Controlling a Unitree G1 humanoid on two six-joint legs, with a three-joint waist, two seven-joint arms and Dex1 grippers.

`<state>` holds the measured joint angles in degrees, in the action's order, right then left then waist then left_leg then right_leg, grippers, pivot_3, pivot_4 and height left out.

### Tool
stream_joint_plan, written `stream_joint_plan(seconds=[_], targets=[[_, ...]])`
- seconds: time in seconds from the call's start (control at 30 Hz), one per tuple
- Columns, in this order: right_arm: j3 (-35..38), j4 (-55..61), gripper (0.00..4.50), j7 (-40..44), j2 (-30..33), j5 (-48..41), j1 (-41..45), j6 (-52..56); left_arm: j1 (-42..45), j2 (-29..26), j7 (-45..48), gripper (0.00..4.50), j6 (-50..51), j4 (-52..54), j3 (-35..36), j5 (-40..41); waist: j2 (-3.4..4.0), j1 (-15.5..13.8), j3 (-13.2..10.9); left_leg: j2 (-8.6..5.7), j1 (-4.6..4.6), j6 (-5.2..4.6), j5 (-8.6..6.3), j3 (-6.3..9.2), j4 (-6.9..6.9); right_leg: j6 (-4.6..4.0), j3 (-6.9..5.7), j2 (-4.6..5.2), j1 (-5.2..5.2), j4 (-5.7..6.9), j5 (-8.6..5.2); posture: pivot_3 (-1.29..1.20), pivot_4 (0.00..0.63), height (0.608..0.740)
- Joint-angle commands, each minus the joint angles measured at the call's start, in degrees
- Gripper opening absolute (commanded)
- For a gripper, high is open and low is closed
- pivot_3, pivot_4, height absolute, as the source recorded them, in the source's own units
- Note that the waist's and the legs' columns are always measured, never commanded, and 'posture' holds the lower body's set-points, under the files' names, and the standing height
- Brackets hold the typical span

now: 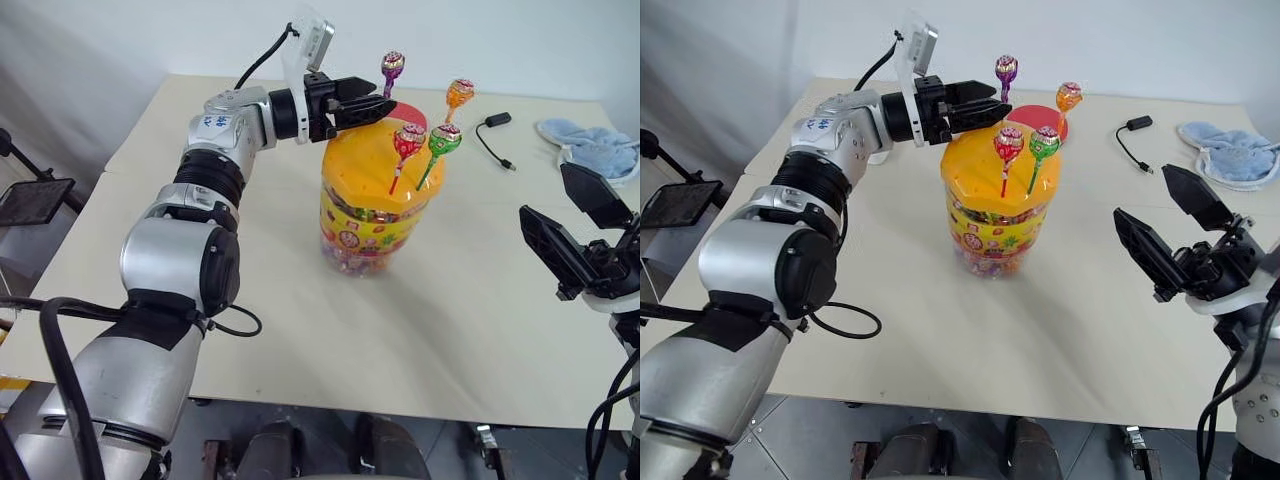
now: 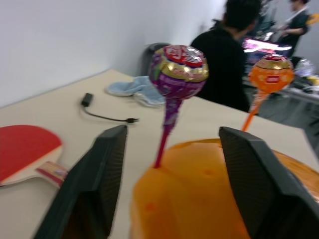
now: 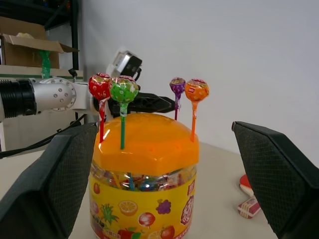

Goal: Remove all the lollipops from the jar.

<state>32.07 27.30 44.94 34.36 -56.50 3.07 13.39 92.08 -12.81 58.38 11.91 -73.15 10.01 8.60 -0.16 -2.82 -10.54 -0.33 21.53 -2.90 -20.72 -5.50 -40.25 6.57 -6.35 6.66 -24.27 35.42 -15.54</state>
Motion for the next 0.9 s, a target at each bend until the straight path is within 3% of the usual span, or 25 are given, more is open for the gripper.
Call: stream_joint_plan(seconds=[0.03,0.23,0.33,0.57,0.6,0.73,0.83,0.9], targets=[[1.65,2.43,4.5,-0.42,-0.52,-0.93,-0.55,-1.45,2.54,1.47,-0.91,3.01,-0.02,-0.64,-0.15,-0.5,0.0,-0.11,0.0,0.0,0.0,0.0,0.0,0.0,0.0,0.0,0.0,0.0,0.0,0.0,0.0,0.0,0.15,0.74],[1.45,2.66,4.5,-0.64,-0.93,-0.57,-0.78,-1.7,3.19,3.17,-3.82,3.01,-0.93,-1.35,0.43,-0.68,0.0,-0.25,0.0,-0.01,0.01,-0.03,-0.01,0.0,-0.02,0.01,0.0,0.01,0.0,0.0,0.0,0.0,0.15,0.74],[1.28,2.8,4.5,-0.82,-0.91,-0.57,-0.91,-1.84,3.48,3.43,-3.58,2.39,-0.83,-1.52,0.85,-0.32,0.0,-0.25,0.0,-0.01,0.0,-0.03,-0.01,0.0,-0.02,0.01,0.0,0.01,0.01,0.0,0.0,0.0,0.15,0.74],[0.85,2.79,4.5,-1.06,-1.12,-0.34,-1.08,-2.32,3.49,3.46,-3.47,0.2,-0.83,-1.48,1.35,-0.3,0.0,-0.25,0.0,-0.01,0.0,-0.03,-0.01,0.0,-0.02,0.01,0.0,0.0,0.01,0.0,0.01,0.0,0.15,0.74],[0.65,2.68,4.5,-1.06,-1.23,-0.15,-0.91,-2.48,3.73,3.36,-3.16,0.07,-0.48,-1.4,2.15,0.54,0.0,-0.25,0.0,-0.01,0.0,-0.03,-0.01,0.0,-0.02,0.01,0.0,0.0,0.01,0.0,0.01,0.0,0.15,0.74],[-0.04,2.39,4.5,-1.16,-1.84,0.42,-0.27,-2.9,5.94,2.16,-2.1,0.07,2.93,-1.04,9.84,7.88,-0.01,0.0,0.0,0.0,0.02,-0.03,-0.01,0.0,-0.02,0.01,0.0,0.0,0.0,-0.01,0.01,0.0,0.15,0.74],[-0.69,2.33,4.5,-1.12,-2.59,0.84,-0.22,-3.28,7.41,-1.29,-1.22,0.07,5.57,-0.36,17.24,14.79,-0.01,0.69,-0.01,0.02,0.03,-0.03,-0.01,0.0,0.0,0.01,0.0,-0.01,-0.04,-0.01,0.01,0.0,0.15,0.74],[-0.99,2.42,4.5,-1.1,-2.97,0.93,-0.17,-3.52,6.97,-4.06,-0.92,0.07,7.63,0.17,18.51,15.85,-0.01,1.37,0.0,0.03,0.03,-0.02,0.0,-0.01,0.04,0.01,0.0,-0.01,-0.07,0.0,0.01,0.0,0.15,0.74]])
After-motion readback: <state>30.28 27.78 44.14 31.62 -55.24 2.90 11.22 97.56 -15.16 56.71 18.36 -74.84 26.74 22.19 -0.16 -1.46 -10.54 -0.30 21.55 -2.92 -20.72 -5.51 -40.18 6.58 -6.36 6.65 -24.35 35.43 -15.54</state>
